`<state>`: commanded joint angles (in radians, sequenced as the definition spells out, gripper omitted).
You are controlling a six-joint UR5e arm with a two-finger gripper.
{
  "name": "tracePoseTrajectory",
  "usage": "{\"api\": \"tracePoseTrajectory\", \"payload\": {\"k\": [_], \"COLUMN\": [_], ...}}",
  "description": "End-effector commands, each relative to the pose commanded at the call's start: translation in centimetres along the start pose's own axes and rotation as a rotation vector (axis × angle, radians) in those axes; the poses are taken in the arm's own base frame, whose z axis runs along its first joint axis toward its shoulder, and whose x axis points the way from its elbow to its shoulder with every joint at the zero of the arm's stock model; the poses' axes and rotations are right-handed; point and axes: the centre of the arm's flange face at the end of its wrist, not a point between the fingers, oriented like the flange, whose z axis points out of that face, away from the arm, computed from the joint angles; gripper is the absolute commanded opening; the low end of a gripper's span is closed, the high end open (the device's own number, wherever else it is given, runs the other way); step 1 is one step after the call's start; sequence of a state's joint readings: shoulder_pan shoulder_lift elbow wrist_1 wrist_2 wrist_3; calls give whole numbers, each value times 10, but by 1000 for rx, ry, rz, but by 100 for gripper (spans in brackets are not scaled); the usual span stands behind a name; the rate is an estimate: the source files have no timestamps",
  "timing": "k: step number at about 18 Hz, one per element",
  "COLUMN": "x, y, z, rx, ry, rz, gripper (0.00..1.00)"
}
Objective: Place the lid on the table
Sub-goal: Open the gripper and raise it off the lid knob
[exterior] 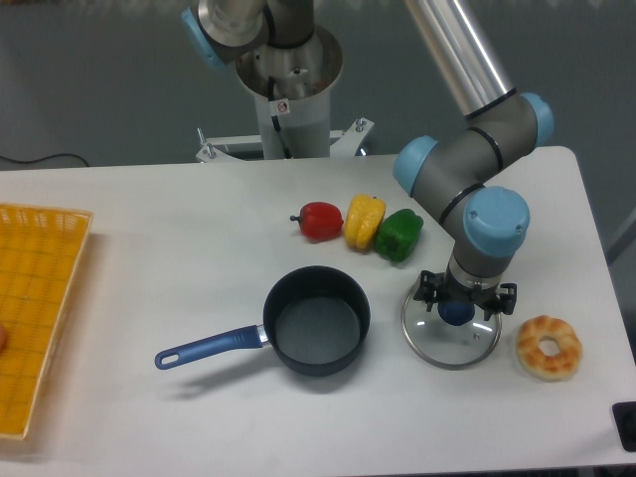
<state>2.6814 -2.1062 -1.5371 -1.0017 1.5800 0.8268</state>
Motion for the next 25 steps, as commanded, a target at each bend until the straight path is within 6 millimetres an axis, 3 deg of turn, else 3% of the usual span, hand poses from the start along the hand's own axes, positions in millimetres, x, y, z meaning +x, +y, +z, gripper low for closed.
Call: {"api": "tracePoseTrajectory", "payload": {"k": [6,10,19,25], "x": [-3,-2,-10,-28], "y": [4,12,27,40], "z": [-36,-63,-79,-80], "rx": [23,3,-25,-32], "ry": [-47,-101,-90,-90], "rz": [24,130,567,632], "gripper": [100,100,100,100]}}
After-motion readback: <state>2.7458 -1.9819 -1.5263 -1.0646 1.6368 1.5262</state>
